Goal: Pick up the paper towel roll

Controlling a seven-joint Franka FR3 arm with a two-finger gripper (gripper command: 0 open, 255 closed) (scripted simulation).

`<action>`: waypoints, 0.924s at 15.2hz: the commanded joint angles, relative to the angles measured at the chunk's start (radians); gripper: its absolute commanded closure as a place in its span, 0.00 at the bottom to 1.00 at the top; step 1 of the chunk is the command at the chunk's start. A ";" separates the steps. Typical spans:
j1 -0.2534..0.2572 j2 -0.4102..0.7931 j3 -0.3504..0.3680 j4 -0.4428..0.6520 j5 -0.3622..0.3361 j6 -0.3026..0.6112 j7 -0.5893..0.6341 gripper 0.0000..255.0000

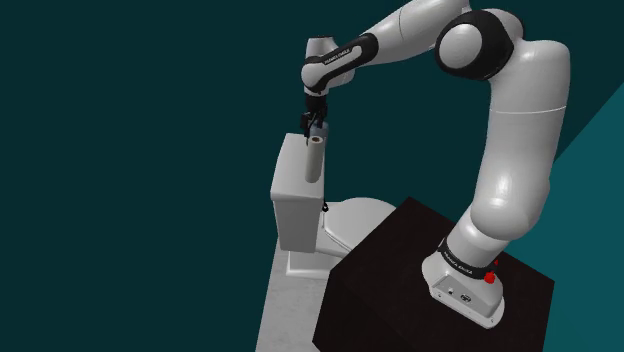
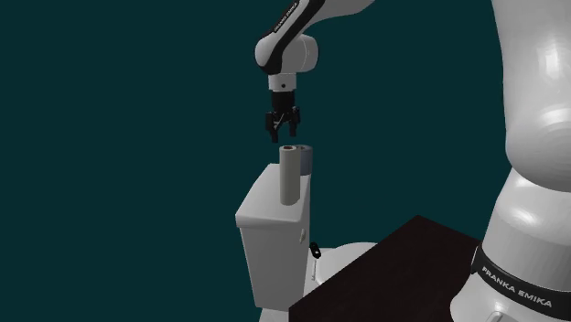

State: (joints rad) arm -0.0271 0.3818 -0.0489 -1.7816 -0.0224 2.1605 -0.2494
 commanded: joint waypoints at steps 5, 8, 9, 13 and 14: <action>-0.003 0.067 0.002 0.011 0.003 0.058 -0.007 0.00; -0.003 0.086 0.002 0.003 0.003 0.085 -0.006 0.00; -0.003 0.086 0.002 0.003 0.003 0.085 -0.006 0.00; -0.003 0.086 0.003 0.005 0.003 0.083 -0.006 1.00; -0.003 0.086 0.003 0.005 0.003 0.083 -0.006 1.00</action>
State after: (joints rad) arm -0.0296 0.4665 -0.0457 -1.7768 -0.0188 2.2441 -0.2553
